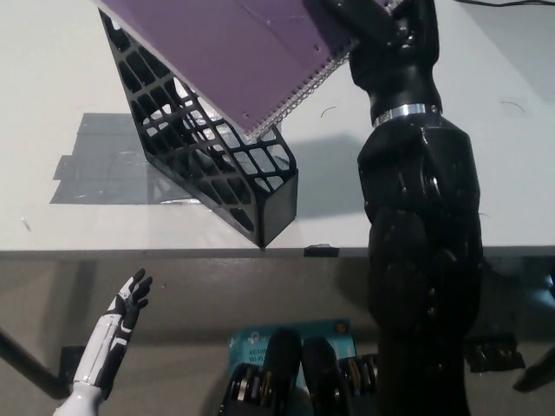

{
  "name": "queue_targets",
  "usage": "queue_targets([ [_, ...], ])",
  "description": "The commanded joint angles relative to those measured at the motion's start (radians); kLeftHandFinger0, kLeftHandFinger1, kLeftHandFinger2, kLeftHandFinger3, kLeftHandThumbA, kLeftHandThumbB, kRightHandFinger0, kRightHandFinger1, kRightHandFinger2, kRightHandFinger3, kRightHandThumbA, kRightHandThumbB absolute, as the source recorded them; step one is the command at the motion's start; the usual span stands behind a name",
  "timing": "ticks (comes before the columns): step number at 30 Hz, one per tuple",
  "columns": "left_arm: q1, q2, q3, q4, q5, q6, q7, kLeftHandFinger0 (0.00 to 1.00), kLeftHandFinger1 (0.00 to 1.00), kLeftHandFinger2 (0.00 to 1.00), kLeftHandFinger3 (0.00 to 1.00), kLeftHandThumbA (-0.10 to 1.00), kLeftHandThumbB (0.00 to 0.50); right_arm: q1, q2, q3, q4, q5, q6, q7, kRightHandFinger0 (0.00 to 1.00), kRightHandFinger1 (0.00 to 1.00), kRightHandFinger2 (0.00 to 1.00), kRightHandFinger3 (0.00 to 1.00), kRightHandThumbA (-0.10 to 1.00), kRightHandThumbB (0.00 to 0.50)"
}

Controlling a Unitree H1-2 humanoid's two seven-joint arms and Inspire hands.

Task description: A person hands a notebook to the robot and the robot grabs it with its right hand and places it in the magazine stand kept in the centre of the desk infront of it.

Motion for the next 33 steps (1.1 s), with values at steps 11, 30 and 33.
queue_targets([
  [11, -0.011, 0.011, 0.006, -0.029, -0.014, -0.023, -0.008, 1.0, 1.0, 1.0, 1.0, 1.0, 0.5, -0.065, 0.024, -0.032, -0.019, -0.005, -0.165, -0.016, 0.0, 0.0, 0.0, 0.0, 1.0, 0.053],
  [30, -0.008, 0.012, 0.006, -0.022, -0.006, -0.031, -0.005, 1.0, 1.0, 1.0, 1.0, 1.0, 0.5, 0.006, 0.023, 0.009, 0.037, -0.072, -0.239, -0.006, 0.0, 0.0, 0.0, 0.0, 1.0, 0.056],
  [33, -0.008, 0.012, 0.005, -0.023, -0.005, -0.035, -0.005, 1.0, 1.0, 1.0, 1.0, 1.0, 0.5, 0.01, 0.019, 0.023, 0.046, -0.109, -0.242, -0.016, 0.0, 0.0, 0.0, 0.0, 1.0, 0.057],
])
